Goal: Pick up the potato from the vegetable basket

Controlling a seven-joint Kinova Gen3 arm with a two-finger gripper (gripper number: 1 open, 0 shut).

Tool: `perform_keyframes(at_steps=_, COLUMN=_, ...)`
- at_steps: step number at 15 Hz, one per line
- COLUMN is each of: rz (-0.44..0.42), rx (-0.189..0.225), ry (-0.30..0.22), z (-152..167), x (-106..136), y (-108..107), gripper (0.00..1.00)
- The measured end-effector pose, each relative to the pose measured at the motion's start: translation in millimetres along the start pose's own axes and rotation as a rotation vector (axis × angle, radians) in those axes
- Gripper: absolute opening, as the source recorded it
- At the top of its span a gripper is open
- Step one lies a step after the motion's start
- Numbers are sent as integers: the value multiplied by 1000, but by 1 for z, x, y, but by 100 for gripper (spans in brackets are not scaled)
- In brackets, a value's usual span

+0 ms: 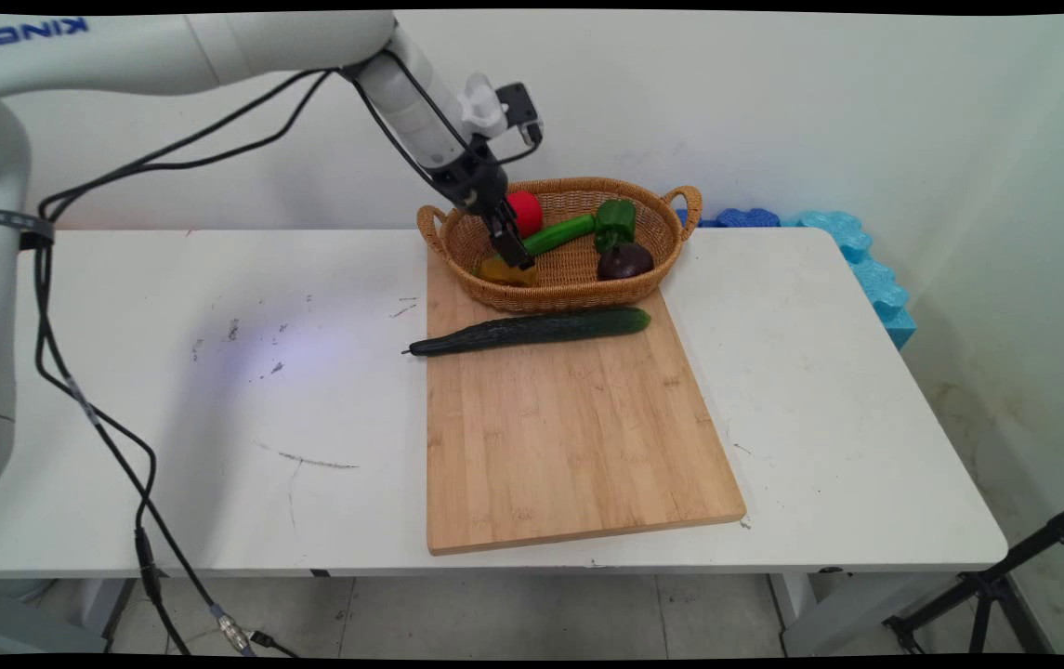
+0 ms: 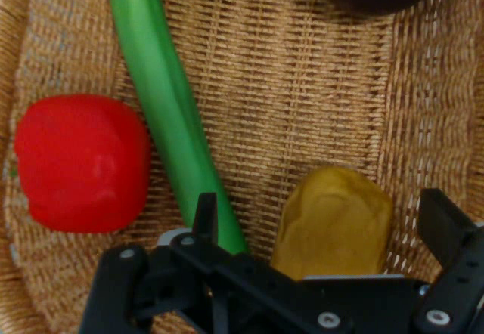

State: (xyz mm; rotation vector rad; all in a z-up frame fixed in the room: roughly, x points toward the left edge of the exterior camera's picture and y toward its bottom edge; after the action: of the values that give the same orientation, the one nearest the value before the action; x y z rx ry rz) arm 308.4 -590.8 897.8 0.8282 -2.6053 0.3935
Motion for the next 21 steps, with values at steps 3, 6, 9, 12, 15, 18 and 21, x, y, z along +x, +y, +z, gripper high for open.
perform_keyframes(at_steps=3, rz=5, rx=-20, ry=-21, z=16, x=2, y=-4, gripper=100)
perform_keyframes(at_steps=6, rz=11, rx=-39, ry=-40, z=29, x=5, y=-8, gripper=100)
perform_keyframes(at_steps=9, rz=16, rx=-58, ry=-57, z=38, x=6, y=-11, gripper=100)
perform_keyframes(at_steps=12, rz=19, rx=-72, ry=-69, z=42, x=7, y=-12, gripper=100)
perform_keyframes(at_steps=15, rz=29, rx=-88, ry=-84, z=45, x=8, y=-15, gripper=100)
perform_keyframes(at_steps=18, rz=49, rx=-95, ry=-96, z=46, x=8, y=-18, gripper=100)
perform_keyframes(at_steps=21, rz=69, rx=-99, ry=-104, z=47, x=9, y=-21, gripper=0)
